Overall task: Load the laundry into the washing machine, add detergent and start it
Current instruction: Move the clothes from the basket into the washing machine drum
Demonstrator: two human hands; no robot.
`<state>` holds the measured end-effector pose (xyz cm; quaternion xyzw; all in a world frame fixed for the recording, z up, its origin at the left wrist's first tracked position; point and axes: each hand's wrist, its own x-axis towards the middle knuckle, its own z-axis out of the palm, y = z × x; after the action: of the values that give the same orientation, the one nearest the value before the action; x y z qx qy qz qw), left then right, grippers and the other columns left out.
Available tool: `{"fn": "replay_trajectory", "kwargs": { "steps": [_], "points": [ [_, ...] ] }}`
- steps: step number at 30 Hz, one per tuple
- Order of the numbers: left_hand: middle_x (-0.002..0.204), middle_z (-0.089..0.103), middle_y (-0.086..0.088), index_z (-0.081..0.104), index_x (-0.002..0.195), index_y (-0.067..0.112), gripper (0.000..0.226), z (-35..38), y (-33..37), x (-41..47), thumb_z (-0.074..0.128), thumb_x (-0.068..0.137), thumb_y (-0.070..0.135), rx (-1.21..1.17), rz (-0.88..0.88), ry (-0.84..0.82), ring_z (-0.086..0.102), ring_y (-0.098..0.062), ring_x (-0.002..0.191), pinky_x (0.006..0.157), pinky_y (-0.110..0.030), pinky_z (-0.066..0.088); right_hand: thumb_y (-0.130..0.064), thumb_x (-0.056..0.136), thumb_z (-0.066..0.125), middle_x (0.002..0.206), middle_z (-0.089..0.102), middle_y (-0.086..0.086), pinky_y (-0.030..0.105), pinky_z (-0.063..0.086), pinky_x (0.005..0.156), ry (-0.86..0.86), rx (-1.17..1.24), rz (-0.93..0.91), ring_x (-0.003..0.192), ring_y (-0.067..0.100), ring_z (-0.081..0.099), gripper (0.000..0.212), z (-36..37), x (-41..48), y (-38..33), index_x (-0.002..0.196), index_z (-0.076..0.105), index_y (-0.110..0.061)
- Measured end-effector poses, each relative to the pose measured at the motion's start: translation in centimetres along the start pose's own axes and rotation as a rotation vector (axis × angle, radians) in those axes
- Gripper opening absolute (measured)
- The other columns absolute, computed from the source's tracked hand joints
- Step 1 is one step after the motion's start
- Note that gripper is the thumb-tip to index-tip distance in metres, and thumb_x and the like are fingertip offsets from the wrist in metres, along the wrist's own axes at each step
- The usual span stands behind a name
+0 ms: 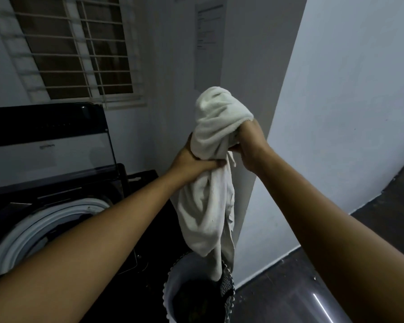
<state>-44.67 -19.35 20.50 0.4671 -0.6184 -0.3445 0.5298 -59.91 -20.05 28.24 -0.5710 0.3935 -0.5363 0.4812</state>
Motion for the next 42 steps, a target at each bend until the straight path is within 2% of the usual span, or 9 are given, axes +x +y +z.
{"fn": "replay_trajectory", "kwargs": {
  "steps": [3,6,9,12,18,22,25,30,42],
  "points": [
    [0.096,0.077,0.005,0.072,0.103,0.021,0.044,0.0,-0.3,0.6,0.091,0.063,0.019,-0.226,-0.120,0.194,0.073,-0.010,0.092,0.086,-0.036,0.059,-0.022,0.096,0.063,0.116,0.070,-0.003,0.035,0.061,0.083,-0.181,-0.222,-0.147,0.106,0.017,0.069,0.030,-1.7,-0.6,-0.1,0.125,0.060,-0.023],
    [0.093,0.078,-0.001,0.074,0.099,0.017,0.034,-0.2,0.2,1.2,0.088,0.068,0.013,-0.335,-0.207,0.238,0.075,-0.017,0.090,0.088,-0.043,0.059,-0.057,0.081,0.077,0.148,0.048,-0.017,0.038,0.047,0.106,-0.190,-0.539,-0.253,0.132,0.009,0.051,0.078,-4.2,-1.9,3.9,0.146,0.038,-0.042],
    [0.100,0.077,-0.004,0.073,0.105,0.012,0.039,-0.1,1.2,2.1,0.087,0.069,0.014,-0.503,-0.250,0.255,0.074,-0.020,0.096,0.091,-0.046,0.058,-0.078,0.060,0.078,0.167,0.013,-0.011,0.046,0.028,0.120,-0.202,-0.734,-0.004,0.152,0.018,0.022,0.127,-6.5,-4.0,10.8,0.157,0.003,-0.045],
    [0.109,0.075,-0.010,0.069,0.115,0.008,0.047,0.4,3.3,2.9,0.086,0.071,0.016,-0.674,-0.274,0.215,0.072,-0.027,0.101,0.092,-0.050,0.056,-0.084,0.049,0.080,0.168,0.008,-0.008,0.053,0.025,0.122,-0.257,-0.801,0.154,0.154,0.021,0.015,0.143,-6.4,-6.3,17.1,0.157,-0.005,-0.043],
    [0.121,0.069,-0.018,0.061,0.129,0.004,0.053,1.4,7.2,3.9,0.078,0.081,0.020,-0.846,-0.276,0.086,0.069,-0.033,0.108,0.083,-0.050,0.059,-0.068,0.040,0.094,0.140,0.051,-0.013,0.037,0.051,0.103,-0.052,-0.460,0.208,0.127,0.010,0.054,0.114,-2.9,-5.3,22.5,0.139,0.042,-0.045],
    [0.121,0.068,-0.019,0.058,0.132,0.006,0.047,0.3,8.0,3.5,0.069,0.090,0.023,-0.915,-0.262,0.085,0.071,-0.032,0.102,0.075,-0.046,0.060,-0.031,0.078,0.085,0.112,0.075,0.004,0.041,0.058,0.095,0.045,0.045,0.346,0.110,0.024,0.070,0.044,-1.6,-3.7,21.1,0.117,0.067,-0.021],
    [0.125,0.066,-0.022,0.057,0.133,0.004,0.048,-2.7,6.6,3.1,0.066,0.092,0.026,-0.925,-0.242,0.128,0.067,-0.035,0.111,0.089,-0.051,0.057,-0.043,0.084,0.070,0.115,0.075,0.008,0.050,0.054,0.100,0.144,0.194,0.377,0.112,0.028,0.069,0.048,-2.5,-2.7,19.9,0.124,0.067,-0.017],
    [0.122,0.070,-0.014,0.061,0.131,0.011,0.053,-7.9,1.4,1.3,0.073,0.083,0.029,-0.855,-0.329,0.279,0.066,-0.032,0.114,0.103,-0.054,0.047,-0.042,0.102,0.049,0.123,0.072,0.002,0.036,0.058,0.092,0.171,0.377,0.254,0.113,0.018,0.068,0.040,-2.7,-0.6,14.2,0.133,0.061,-0.021],
    [0.121,0.071,-0.009,0.069,0.122,0.018,0.045,-19.4,-2.6,-4.1,0.070,0.086,0.044,-0.897,-0.517,0.333,0.069,-0.028,0.109,0.095,-0.041,0.054,-0.043,0.105,0.040,0.125,0.071,0.005,0.046,0.052,0.104,-0.139,0.413,0.111,0.117,0.022,0.067,0.044,14.0,3.7,2.4,0.133,0.063,-0.017]
  ]
}}
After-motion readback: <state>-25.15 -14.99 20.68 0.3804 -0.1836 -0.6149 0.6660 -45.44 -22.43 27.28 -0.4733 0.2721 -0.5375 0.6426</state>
